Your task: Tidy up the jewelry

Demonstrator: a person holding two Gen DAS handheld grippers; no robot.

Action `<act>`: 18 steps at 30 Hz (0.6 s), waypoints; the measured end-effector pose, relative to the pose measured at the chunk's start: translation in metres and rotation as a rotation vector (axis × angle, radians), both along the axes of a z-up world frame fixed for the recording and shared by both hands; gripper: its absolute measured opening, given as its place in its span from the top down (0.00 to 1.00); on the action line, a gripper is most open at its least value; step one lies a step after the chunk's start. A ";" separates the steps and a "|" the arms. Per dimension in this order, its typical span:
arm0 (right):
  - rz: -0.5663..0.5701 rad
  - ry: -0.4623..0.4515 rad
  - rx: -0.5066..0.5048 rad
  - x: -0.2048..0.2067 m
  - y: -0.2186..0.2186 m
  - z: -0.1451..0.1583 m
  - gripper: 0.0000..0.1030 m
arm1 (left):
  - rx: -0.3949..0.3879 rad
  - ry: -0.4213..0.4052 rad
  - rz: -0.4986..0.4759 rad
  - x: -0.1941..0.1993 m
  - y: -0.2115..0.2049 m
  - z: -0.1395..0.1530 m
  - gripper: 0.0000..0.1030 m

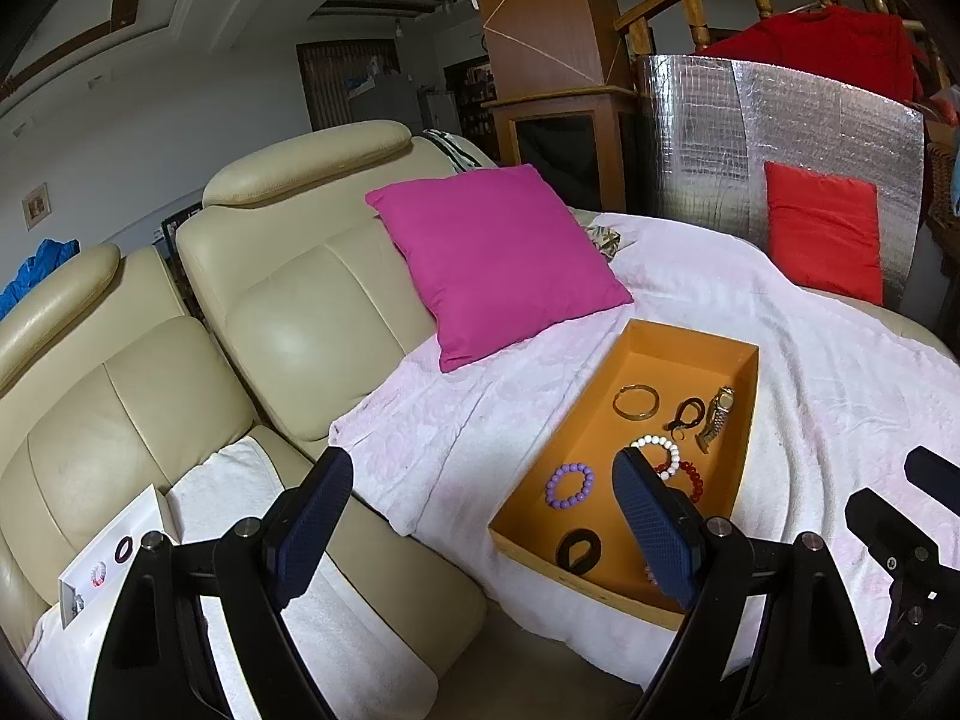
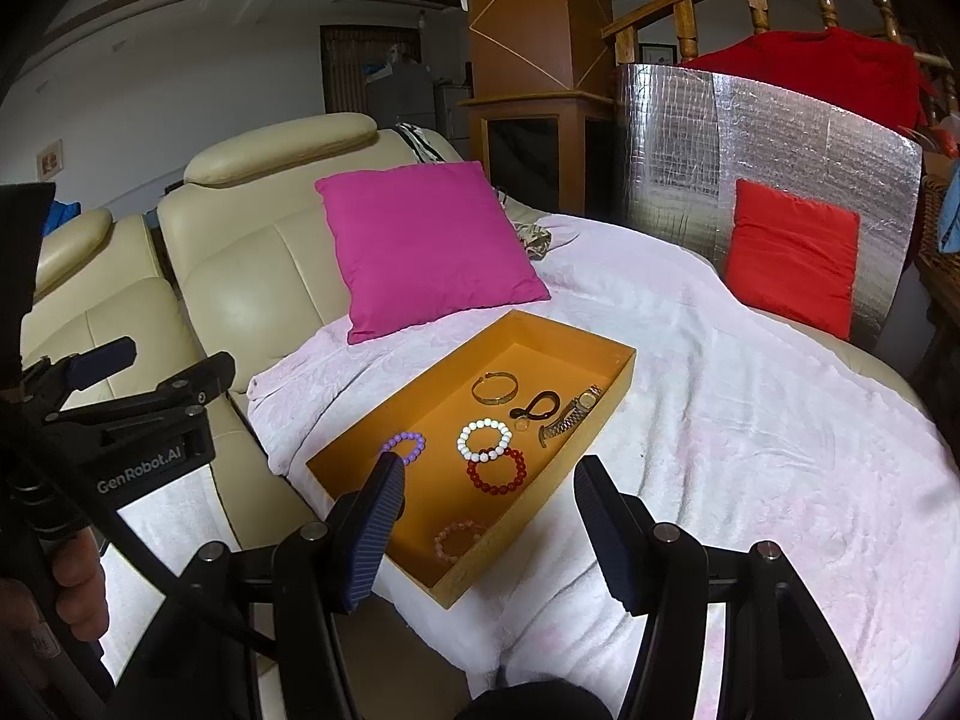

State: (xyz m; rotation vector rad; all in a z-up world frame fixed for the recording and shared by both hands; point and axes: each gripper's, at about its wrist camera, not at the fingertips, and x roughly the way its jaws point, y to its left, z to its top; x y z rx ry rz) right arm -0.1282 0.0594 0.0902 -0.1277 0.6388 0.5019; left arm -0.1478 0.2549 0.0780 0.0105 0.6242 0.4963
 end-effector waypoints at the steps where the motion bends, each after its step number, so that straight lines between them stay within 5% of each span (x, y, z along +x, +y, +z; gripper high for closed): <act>1: 0.001 0.002 0.000 0.000 0.000 0.000 0.39 | 0.000 0.001 0.001 0.000 0.001 -0.001 0.14; 18: 0.002 0.015 -0.005 0.008 0.008 -0.007 0.39 | -0.008 0.018 0.002 0.007 0.008 -0.008 0.14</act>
